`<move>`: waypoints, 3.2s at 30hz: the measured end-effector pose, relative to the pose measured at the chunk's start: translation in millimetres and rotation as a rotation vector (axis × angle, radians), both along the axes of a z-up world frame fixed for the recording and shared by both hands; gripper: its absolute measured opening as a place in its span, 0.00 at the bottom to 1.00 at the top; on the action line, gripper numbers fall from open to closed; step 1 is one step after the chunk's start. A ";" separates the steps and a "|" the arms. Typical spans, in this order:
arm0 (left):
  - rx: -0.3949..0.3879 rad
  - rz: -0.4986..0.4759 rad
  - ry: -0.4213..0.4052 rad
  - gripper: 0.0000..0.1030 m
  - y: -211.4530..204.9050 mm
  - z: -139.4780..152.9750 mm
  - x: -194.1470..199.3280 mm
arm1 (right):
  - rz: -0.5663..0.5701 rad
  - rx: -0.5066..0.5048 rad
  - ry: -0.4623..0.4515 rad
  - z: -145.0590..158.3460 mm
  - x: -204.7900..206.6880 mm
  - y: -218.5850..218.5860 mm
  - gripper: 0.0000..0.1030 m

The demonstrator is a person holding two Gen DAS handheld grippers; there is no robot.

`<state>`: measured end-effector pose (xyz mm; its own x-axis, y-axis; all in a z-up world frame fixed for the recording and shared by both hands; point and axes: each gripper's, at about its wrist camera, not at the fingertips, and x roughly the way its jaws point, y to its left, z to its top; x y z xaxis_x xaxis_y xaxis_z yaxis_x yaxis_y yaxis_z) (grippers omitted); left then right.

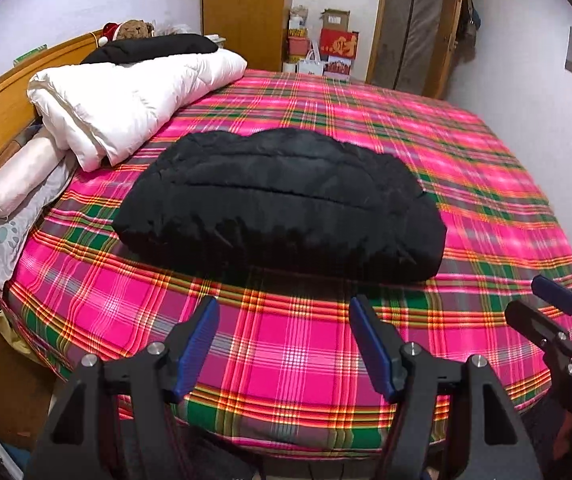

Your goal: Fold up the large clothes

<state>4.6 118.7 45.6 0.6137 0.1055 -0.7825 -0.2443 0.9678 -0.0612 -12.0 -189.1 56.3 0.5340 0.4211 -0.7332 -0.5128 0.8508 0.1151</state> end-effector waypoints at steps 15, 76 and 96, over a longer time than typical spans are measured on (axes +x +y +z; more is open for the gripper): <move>-0.021 0.045 0.004 0.67 15.1 -12.1 -3.6 | 0.024 -0.027 0.018 -5.6 -4.6 15.3 0.65; -0.045 0.032 -0.010 0.67 16.8 -6.6 -6.3 | 0.028 -0.029 0.029 -6.3 -7.3 18.8 0.65; -0.111 0.043 0.017 0.69 18.4 -9.3 -5.7 | 0.032 -0.028 0.032 -4.6 -6.5 17.1 0.65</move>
